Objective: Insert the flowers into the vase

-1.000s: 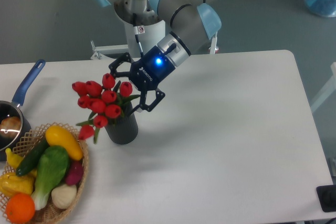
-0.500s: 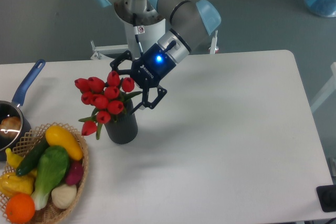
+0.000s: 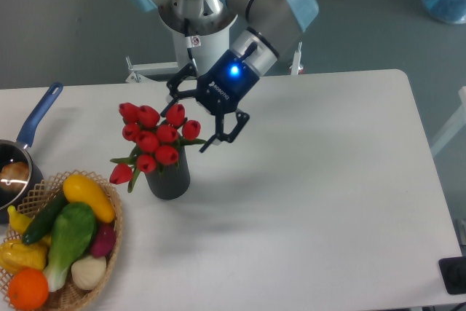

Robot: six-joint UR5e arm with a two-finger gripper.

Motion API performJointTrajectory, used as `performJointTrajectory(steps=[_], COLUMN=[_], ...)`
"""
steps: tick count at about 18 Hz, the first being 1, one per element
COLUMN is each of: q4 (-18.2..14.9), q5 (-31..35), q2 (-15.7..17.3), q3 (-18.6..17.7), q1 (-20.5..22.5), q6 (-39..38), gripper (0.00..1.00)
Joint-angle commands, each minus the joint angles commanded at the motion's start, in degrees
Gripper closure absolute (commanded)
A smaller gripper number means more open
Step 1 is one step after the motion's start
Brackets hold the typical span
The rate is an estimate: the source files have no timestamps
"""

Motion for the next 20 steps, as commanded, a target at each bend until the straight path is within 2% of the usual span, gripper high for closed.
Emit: performJointTrajectory(steps=[4, 9, 13, 17, 20], q4=[0.00, 0.00, 0.09, 0.61, 0.62], q5=[0.26, 5.52, 13.86, 25.90, 30.13], q2=[0.00, -0.17, -1.31, -2.99, -4.21], q3=[0.18, 1.58, 5.70, 9.49, 11.95], q1=[1.23, 3.25, 3.08, 3.69, 5.36], q6=[0.00, 0.18, 4.02, 16.32, 17.67], gripper=[0.00, 0.00, 0.00, 0.00, 0.00])
